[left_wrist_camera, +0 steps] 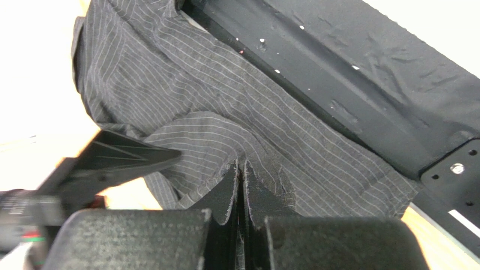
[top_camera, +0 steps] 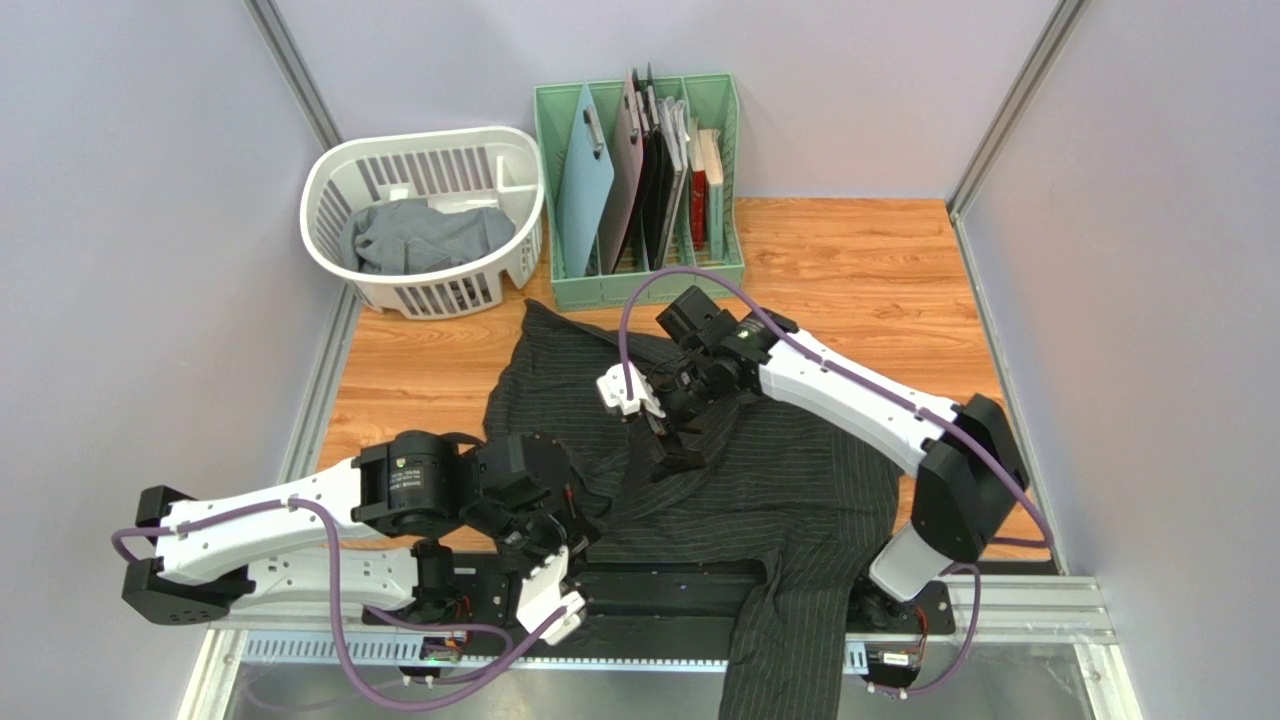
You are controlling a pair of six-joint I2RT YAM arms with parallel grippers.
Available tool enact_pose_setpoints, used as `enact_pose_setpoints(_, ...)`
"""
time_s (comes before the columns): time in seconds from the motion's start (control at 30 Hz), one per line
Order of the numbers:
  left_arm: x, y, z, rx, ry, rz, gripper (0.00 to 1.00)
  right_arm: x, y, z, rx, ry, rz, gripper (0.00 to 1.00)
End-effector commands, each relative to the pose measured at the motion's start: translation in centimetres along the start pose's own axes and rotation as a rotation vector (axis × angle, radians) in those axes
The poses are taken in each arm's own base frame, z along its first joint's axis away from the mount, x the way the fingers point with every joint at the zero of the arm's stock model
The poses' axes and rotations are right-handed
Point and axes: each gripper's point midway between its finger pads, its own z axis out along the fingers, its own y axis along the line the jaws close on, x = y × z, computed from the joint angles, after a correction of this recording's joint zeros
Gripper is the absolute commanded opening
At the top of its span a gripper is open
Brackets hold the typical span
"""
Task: Fold and stack the long sleeve shirts
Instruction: Flatten the shirt out
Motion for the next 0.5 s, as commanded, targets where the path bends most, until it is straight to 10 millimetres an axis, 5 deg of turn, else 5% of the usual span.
enact_pose_setpoints(0.0,-0.5,0.8,-0.2,-0.036,-0.018,0.074,0.0,-2.2,-0.5,1.2,-0.039,-0.057,-0.076,1.0)
enact_pose_setpoints(0.27,-0.2,0.6,-0.2,-0.043,-0.006,0.091,0.0,-3.6,0.7,2.9,-0.103,-0.071,-0.108,0.9)
enact_pose_setpoints(0.3,0.0,0.7,-0.1,-0.047,0.004,0.089,0.0,-4.0,0.8,2.7,-0.1,-0.072,-0.107,0.83)
enact_pose_setpoints(0.33,0.1,0.8,-0.1,-0.054,0.01,0.074,0.0,-4.2,1.1,2.7,-0.105,-0.067,-0.094,0.54)
enact_pose_setpoints(0.43,0.7,1.2,-0.2,-0.093,0.036,0.046,0.0,-4.9,1.3,1.7,-0.074,-0.044,-0.015,0.0)
enact_pose_setpoints(0.47,0.6,1.6,-0.3,-0.12,0.031,0.013,0.01,-4.6,0.8,0.9,-0.034,-0.025,0.017,0.0)
